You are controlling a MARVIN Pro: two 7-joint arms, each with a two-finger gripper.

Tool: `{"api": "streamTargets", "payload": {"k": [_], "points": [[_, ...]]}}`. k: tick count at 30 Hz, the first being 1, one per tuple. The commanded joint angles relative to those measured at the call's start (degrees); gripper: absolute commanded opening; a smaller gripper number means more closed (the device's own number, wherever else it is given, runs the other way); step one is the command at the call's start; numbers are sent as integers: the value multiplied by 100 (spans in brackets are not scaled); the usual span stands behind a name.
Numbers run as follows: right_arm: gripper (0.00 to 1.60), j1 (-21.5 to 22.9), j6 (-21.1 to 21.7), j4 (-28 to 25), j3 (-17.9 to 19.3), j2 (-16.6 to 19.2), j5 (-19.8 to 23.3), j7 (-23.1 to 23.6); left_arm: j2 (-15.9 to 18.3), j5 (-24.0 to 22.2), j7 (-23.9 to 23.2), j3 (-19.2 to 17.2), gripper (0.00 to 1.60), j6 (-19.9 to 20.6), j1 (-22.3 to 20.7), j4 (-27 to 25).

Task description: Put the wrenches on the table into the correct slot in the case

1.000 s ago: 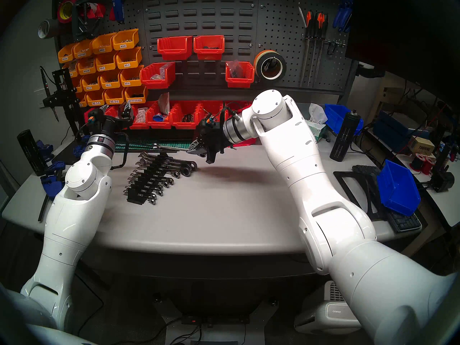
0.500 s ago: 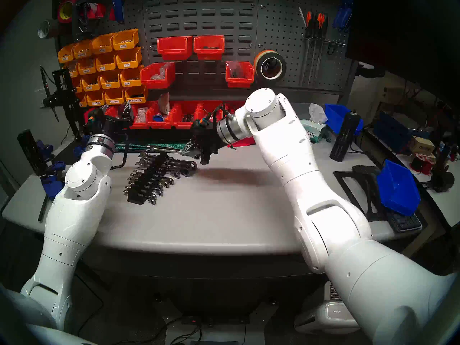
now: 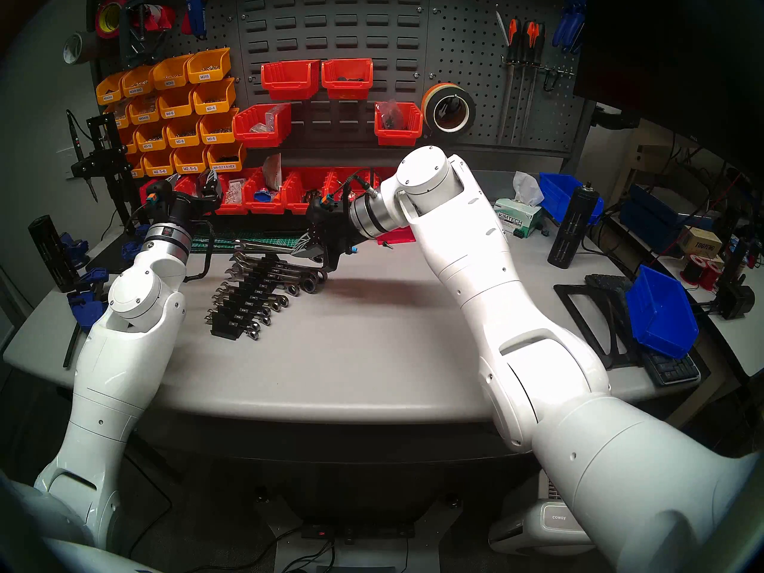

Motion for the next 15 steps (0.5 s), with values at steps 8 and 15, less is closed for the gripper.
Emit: {"api": "streamTargets", "payload": {"k": [8,15], "points": [[0,256,-50,-106,52,-101,7,-60,8,1,-2,-46,160,-66,-183,-160],[0,256,-59,-101,56,-104,4,-58,8,1,-2,-46,160,-66,-183,-160]]}}
